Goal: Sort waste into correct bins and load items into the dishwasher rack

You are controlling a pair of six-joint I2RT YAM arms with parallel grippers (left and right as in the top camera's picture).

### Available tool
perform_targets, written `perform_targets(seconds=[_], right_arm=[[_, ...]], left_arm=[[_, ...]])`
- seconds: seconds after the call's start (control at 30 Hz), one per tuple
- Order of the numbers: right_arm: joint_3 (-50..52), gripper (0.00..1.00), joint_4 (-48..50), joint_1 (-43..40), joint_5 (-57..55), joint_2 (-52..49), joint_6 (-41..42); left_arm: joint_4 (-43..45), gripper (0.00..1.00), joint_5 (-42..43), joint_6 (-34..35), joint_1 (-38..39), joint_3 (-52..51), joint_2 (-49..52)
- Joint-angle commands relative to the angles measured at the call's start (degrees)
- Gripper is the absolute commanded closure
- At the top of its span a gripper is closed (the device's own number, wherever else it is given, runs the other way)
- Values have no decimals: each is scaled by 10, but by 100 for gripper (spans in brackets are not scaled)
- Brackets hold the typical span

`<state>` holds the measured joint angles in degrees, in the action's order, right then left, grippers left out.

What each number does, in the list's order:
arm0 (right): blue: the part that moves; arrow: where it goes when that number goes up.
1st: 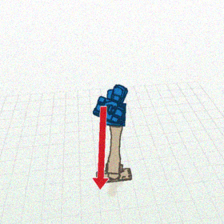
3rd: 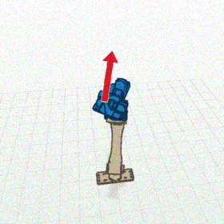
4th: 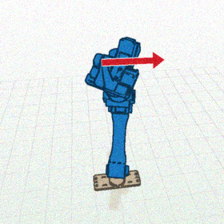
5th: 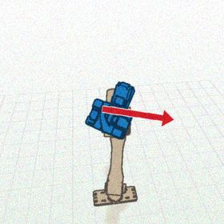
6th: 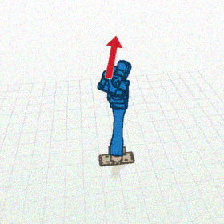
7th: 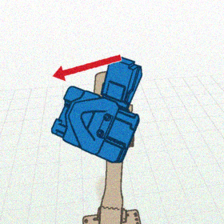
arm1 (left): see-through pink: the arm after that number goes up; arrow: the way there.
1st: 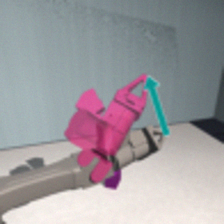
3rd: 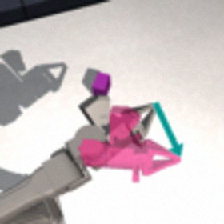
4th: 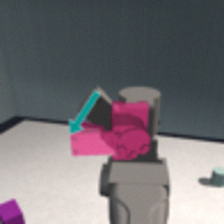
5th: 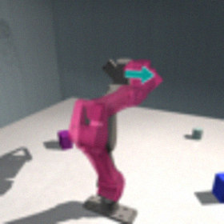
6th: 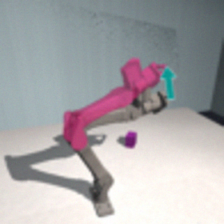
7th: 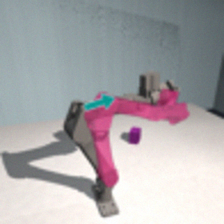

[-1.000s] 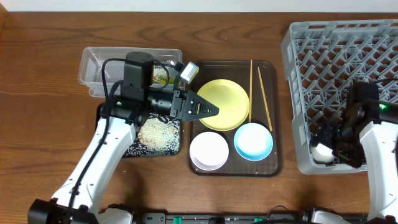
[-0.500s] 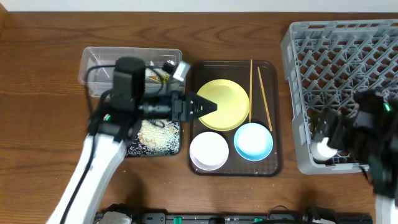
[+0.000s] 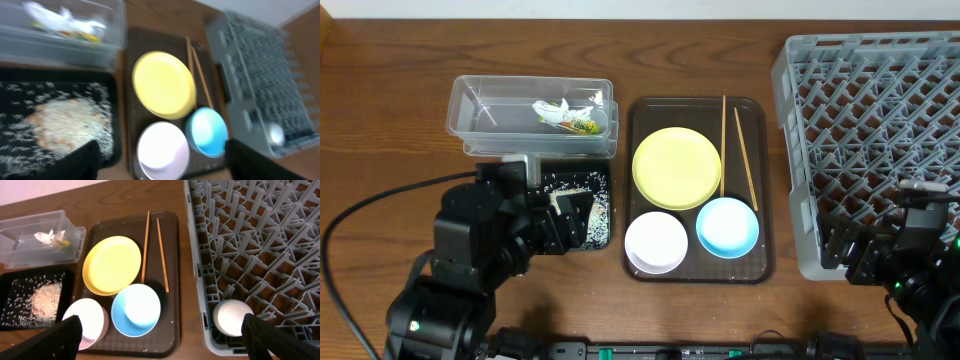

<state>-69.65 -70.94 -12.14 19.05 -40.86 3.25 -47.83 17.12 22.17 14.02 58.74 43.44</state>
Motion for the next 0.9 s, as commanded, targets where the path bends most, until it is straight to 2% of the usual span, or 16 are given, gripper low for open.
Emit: perform_targets(seconds=[0.0,0.7,0.87], right_arm=[[-3,1,-1,-9,7,0,-10],[-3,1,-2,-9,7,0,-10],[-3,1,-2,-9,7,0,-10]], left_arm=[[-1,16,-61,-16,-1,6,-6],[-4,8,-61,-16,-1,6,-1],[-1,8,-120,-30,-1,-2,-37]])
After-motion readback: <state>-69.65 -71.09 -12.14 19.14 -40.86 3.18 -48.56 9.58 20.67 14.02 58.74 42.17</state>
